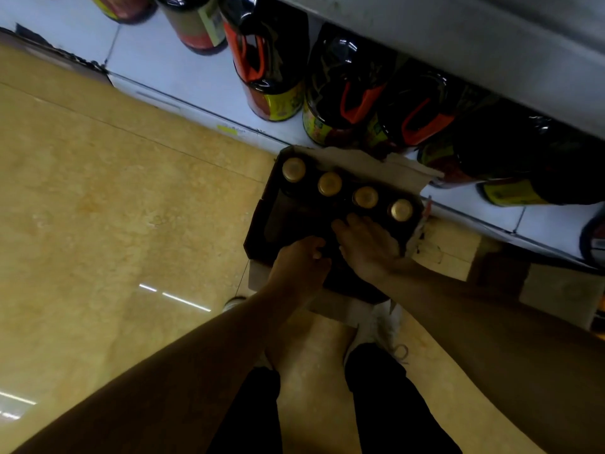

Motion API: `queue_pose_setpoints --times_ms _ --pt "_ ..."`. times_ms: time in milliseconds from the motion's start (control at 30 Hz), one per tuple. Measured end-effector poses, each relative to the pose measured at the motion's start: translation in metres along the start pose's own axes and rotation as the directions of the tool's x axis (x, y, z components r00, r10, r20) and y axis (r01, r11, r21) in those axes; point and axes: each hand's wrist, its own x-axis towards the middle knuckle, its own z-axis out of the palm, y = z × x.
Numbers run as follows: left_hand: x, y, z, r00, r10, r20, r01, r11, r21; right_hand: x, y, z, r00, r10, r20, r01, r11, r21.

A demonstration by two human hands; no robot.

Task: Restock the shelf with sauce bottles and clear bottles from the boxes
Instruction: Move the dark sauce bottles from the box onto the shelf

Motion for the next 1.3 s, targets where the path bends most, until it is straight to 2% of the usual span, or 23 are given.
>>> queue_pose_setpoints --times_ms 133,267,467,667,833,1033,1300 --pt "-0.006 0.006 -0.003 1.0 0.01 -0.011 -0.01 1.0 -0.021 -0.015 -0.001 -0.015 1.0 -0.021 -0.018 0.023 0.992 0.124" --pt "-0.016 0.017 -0.011 0.996 0.088 -0.02 -0.086 0.995 0.054 -0.032 -0.006 -0.036 0.997 -0.052 -0.052 0.063 0.971 0.231" --pt "-0.037 0.042 -0.033 0.99 0.144 0.006 -0.144 0.984 0.105 -0.062 -0.017 -0.088 0.988 -0.082 -0.128 0.119 0.942 0.315" --pt "-0.07 0.074 -0.069 0.969 0.246 0.015 -0.247 0.969 0.021 -0.098 -0.034 -0.158 0.967 -0.138 -0.212 0.204 0.922 0.33" --pt "-0.103 0.102 -0.103 0.928 0.372 -0.005 -0.372 0.928 -0.007 -0.134 -0.048 -0.219 0.942 -0.15 -0.299 0.255 0.901 0.351" --pt "-0.155 0.134 -0.151 0.833 0.552 -0.019 -0.553 0.832 -0.055 -0.179 -0.069 -0.287 0.92 -0.151 -0.362 0.29 0.883 0.368" --pt "-0.235 0.188 -0.219 0.764 0.642 -0.063 -0.645 0.764 -0.036 -0.239 -0.096 -0.376 0.88 -0.13 -0.457 0.317 0.877 0.361"
